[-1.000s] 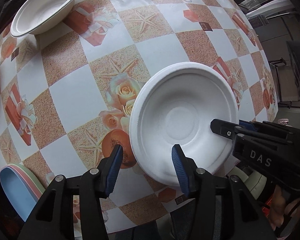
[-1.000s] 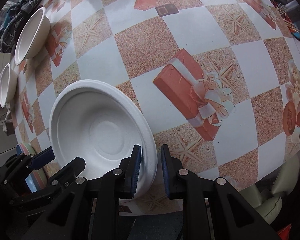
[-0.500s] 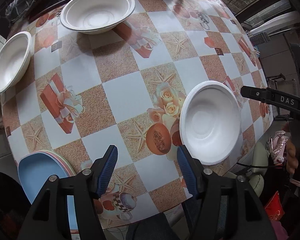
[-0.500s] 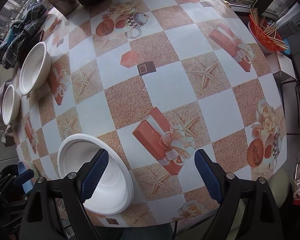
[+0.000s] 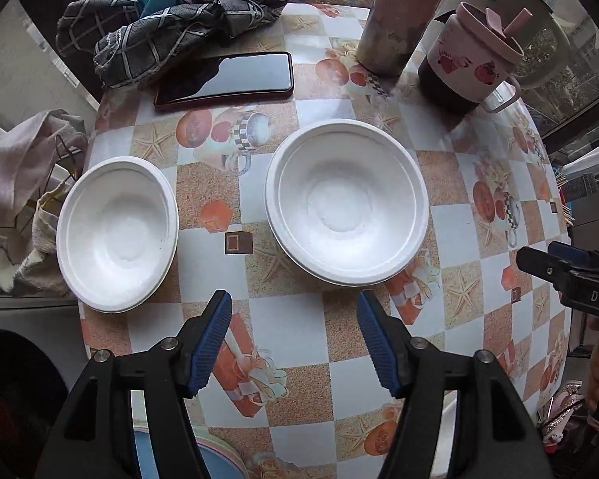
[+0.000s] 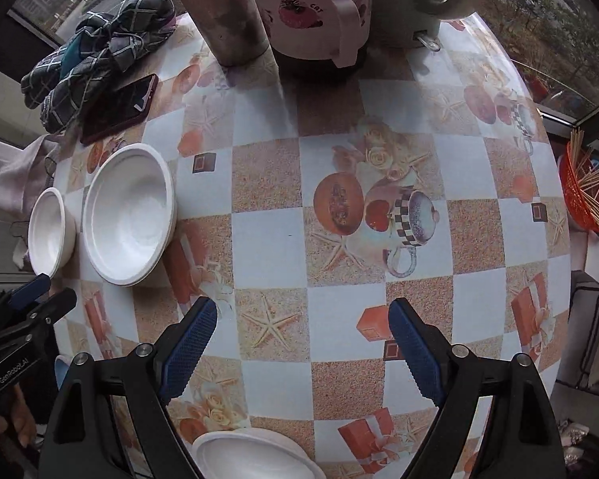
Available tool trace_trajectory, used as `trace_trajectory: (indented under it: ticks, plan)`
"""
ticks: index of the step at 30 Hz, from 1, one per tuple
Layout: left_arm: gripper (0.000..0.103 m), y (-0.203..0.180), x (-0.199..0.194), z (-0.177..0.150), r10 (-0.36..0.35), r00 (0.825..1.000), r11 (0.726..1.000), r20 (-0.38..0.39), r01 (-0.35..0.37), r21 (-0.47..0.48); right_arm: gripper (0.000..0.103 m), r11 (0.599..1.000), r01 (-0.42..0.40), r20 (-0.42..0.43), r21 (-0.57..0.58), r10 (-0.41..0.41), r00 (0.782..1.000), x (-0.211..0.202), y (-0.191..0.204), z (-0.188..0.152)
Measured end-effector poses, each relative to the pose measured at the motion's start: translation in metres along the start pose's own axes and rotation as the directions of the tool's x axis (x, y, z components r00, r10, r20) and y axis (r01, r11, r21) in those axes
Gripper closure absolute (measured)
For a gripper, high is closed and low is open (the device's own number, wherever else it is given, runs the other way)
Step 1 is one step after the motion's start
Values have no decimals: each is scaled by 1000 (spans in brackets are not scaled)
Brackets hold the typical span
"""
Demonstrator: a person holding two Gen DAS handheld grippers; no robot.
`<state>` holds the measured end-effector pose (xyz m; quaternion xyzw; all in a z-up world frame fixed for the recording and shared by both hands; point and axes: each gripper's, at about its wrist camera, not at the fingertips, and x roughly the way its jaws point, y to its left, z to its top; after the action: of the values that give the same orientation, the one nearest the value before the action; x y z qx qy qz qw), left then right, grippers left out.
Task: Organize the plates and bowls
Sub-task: 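Move both grippers to the rim of a second white bowl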
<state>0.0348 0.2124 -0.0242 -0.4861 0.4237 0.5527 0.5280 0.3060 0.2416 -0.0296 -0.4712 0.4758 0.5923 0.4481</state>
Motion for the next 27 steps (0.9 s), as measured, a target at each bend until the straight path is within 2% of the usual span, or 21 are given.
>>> trace_trajectory:
  ticks: [7,13,19,20,21,24,25,26,27]
  plan:
    - [34,10,29,39,69,998,998,-4,-69,-13,14,994,-27,-34,-108,23,999,38,52,40]
    - [34,16,49,56,81,997,997,-22,-81,-2,14,992,-56,-57,-113,50,997,62,76,54]
    - [34,15,70,63,75,995,997,-72,-74,12,16,992,-71,-83,-100,63,995,82,88,58]
    - [34,16,73,63,70,994,998,-79,-70,7,19,993,-76,-86,-94,68,994,84,88,58]
    - [34,16,75,64,65,994,998,-85,-65,3,29,993,-84,-92,-87,76,993,86,88,58]
    - [35,14,81,64,63,993,998,-102,-63,8,47,994,-92,-125,-52,85,988,95,85,57]
    - [42,12,83,64,60,992,998,-107,-59,12,49,995,-94,-119,-36,89,989,96,83,56]
    - [47,11,85,63,52,992,999,-115,-51,14,57,994,-103,-116,-29,99,988,96,83,57]
    - [60,9,87,62,34,991,999,-127,-33,13,65,991,-131,-123,-22,127,984,96,83,57]
